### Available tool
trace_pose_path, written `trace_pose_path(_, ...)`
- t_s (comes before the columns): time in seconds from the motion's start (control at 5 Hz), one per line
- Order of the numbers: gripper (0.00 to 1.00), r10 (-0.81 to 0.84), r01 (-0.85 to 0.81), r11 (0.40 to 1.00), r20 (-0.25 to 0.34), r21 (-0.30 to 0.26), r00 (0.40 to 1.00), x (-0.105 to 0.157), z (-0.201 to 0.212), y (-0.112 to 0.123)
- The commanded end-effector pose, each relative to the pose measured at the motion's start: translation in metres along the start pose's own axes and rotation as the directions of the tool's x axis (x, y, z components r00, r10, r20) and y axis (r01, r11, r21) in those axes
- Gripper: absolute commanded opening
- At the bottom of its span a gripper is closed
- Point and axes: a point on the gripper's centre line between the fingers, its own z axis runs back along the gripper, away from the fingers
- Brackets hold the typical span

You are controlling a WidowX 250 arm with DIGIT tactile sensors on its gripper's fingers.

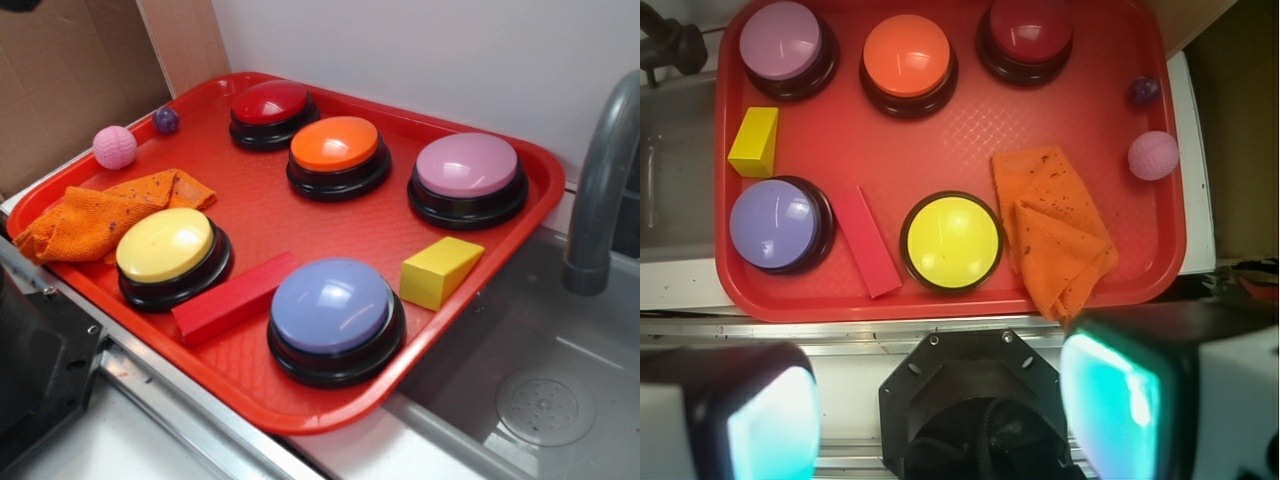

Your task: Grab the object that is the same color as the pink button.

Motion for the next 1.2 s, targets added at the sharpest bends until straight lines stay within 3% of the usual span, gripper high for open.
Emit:
trace_pose_path(0.0,1.00,0.000,0.000,1.000,0.000,0.000,1.000,0.000,0.000,0.000)
trace_pose_path(0.4,1.00,0.257,-0.257,0.966,-0.002,-0.004,0.966,0.028,-0.031,0.043)
trace_pose_path(0.6,1.00,0.411,-0.411,0.911,0.036,0.001,0.911,0.040,-0.047,0.071)
trace_pose_path(0.8,1.00,0.601,-0.603,0.797,0.054,0.039,0.797,0.046,-0.071,0.107)
trace_pose_path(1.0,1.00,0.758,-0.771,0.631,0.146,0.086,0.636,0.050,-0.097,0.135)
